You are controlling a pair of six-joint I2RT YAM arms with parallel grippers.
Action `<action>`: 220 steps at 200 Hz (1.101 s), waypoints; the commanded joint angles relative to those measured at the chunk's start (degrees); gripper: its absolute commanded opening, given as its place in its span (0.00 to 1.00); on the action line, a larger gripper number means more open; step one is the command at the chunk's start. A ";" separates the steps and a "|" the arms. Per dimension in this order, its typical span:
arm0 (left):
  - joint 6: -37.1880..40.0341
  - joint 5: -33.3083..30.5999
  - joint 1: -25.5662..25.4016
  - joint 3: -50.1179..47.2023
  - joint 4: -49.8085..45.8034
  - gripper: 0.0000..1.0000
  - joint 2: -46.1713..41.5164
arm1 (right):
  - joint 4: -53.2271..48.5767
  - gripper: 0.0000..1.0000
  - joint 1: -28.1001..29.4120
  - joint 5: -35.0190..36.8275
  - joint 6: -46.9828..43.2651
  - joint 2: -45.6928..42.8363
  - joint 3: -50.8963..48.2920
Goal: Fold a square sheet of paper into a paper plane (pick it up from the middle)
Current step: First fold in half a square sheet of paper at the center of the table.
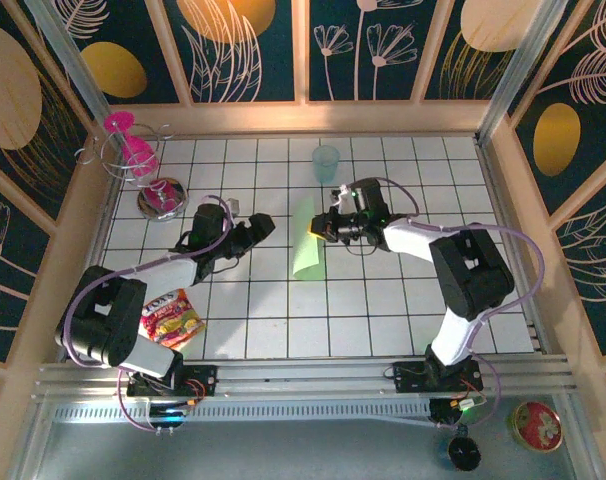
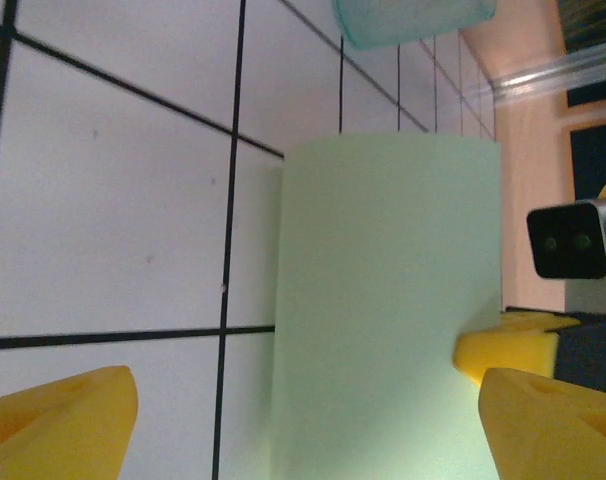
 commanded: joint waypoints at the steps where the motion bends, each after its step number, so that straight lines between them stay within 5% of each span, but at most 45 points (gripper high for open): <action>1: 1.34 2.23 -2.87 2.68 -3.08 0.85 3.47 | 3.65 0.00 0.09 0.36 -0.02 1.57 -1.68; 90: -0.67 0.61 -8.03 10.55 -7.95 0.72 13.92 | 5.27 0.00 0.00 0.04 -1.05 7.25 -1.38; 220: -2.13 -6.47 -10.56 18.02 -18.24 0.30 21.04 | 4.23 0.00 -0.98 -0.83 -3.19 9.22 -0.40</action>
